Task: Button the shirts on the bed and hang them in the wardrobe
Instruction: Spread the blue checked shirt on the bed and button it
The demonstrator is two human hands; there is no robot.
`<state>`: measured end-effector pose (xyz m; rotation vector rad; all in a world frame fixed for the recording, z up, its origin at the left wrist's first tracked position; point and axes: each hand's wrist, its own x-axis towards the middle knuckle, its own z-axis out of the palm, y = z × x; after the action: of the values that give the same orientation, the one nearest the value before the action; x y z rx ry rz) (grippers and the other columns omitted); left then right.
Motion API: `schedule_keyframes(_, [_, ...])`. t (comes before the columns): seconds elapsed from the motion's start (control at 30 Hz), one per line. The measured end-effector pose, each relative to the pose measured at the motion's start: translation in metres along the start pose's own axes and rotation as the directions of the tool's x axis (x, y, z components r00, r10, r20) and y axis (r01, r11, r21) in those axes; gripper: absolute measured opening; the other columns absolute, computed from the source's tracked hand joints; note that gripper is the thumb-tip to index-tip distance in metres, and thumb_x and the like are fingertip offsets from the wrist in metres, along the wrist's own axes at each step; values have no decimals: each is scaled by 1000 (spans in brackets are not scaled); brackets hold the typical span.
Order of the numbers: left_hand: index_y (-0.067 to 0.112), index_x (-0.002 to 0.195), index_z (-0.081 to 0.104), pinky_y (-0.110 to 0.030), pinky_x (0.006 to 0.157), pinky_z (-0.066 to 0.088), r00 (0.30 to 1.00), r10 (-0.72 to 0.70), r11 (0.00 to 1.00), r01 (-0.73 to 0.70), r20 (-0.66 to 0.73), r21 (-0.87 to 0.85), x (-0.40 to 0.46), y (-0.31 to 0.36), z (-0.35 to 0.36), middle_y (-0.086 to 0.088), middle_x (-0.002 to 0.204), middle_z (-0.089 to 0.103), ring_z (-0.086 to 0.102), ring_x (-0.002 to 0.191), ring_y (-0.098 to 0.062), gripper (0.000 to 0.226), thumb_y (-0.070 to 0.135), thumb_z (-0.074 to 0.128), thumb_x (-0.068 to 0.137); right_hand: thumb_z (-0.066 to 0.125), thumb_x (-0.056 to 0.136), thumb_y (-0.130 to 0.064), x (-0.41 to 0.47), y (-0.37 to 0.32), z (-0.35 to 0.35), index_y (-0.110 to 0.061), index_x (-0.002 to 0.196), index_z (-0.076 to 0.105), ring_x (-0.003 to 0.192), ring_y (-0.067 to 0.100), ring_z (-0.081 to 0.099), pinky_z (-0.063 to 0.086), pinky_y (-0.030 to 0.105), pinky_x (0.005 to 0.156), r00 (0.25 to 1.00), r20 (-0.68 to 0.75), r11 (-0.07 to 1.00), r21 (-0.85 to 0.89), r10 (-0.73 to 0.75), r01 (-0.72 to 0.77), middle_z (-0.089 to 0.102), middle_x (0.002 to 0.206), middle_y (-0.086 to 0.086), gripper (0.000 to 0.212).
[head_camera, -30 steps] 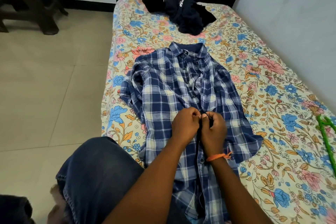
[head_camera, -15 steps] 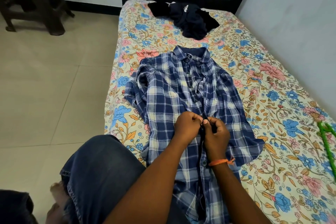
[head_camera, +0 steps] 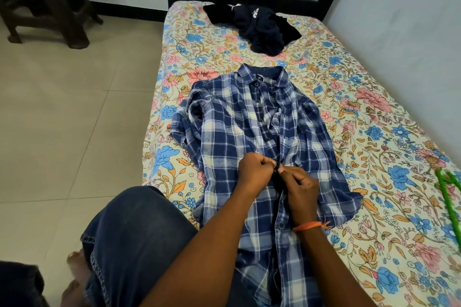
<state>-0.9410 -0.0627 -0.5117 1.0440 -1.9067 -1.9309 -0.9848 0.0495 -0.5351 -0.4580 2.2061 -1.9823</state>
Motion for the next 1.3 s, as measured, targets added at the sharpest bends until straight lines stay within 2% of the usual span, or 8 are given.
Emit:
schedule_keyframes(0.2, [14, 50, 58, -18, 44, 37, 998, -55, 998, 54, -26, -30, -2, 6, 0, 3, 45, 53, 45, 41, -8, 39, 25, 75, 83, 69, 89, -3, -7, 6, 11, -10, 96, 77, 88, 20, 66, 51, 19, 75, 978, -32, 944, -269, -208, 192, 70, 92, 8, 13])
schedule_keyframes(0.43, [6, 72, 74, -28, 59, 51, 999, -50, 996, 50, -7, -72, -2, 5, -1, -7, 61, 67, 60, 56, -14, 18, 20, 76, 83, 69, 88, -3, -10, 6, 11, -9, 97, 78, 87, 10, 64, 53, 25, 73, 958, -2, 896, -354, -287, 268, 68, 96, 3, 15])
schedule_keyframes(0.53, [7, 73, 75, -40, 71, 58, 997, -70, 990, 66, -28, -128, 1, 4, 0, -16, 76, 73, 66, 68, -20, 14, 14, 75, 84, 68, 90, -3, -10, 0, 8, -12, 96, 78, 88, 11, 66, 53, 24, 76, 978, -4, 944, -263, -208, 200, 70, 94, 3, 15])
schedule_keyframes(0.67, [8, 72, 72, -34, 72, 58, 997, -70, 989, 65, -36, -129, 3, 2, 2, -16, 80, 73, 66, 70, -21, 14, 12, 75, 85, 74, 86, -12, 3, -15, 0, -10, 89, 79, 82, 17, 73, 59, 39, 79, 999, -2, 987, -153, 53, -52, 76, 84, 3, 6])
schedule_keyframes(0.93, [4, 79, 68, -37, 84, 55, 986, -149, 894, 169, 79, -415, 0, 7, -4, -17, 83, 69, 64, 83, -27, 8, 6, 74, 85, 79, 76, -4, 28, -44, -11, 3, 96, 72, 90, 32, 74, 60, 34, 75, 901, 200, 913, 58, 385, -403, 75, 92, 20, 23])
schedule_keyframes(1.07, [3, 84, 67, -13, 67, 54, 976, -163, 847, 213, 143, -487, 1, 8, -8, -3, 73, 72, 70, 72, -9, 6, 4, 73, 85, 82, 73, -4, 30, -50, -16, -3, 94, 72, 87, 26, 74, 60, 33, 79, 929, 229, 957, -80, 291, -280, 76, 88, 14, 23])
schedule_keyframes(1.17, [3, 81, 65, -8, 53, 49, 970, -183, 825, 239, 157, -513, 2, 9, -8, 5, 58, 70, 67, 54, 1, 9, 2, 73, 84, 86, 71, -6, 26, -57, -16, -14, 93, 70, 75, 10, 70, 57, 19, 69, 940, 295, 950, -302, 172, -79, 73, 85, 6, 28])
schedule_keyframes(1.3, [2, 81, 63, -8, 54, 48, 968, -214, 820, 252, 133, -515, 2, 9, -4, -3, 75, 67, 64, 67, -5, 13, 7, 75, 84, 87, 71, -10, 21, -56, -9, -15, 89, 68, 71, 14, 63, 54, 24, 68, 966, 237, 916, -402, 103, 1, 68, 81, 5, 26])
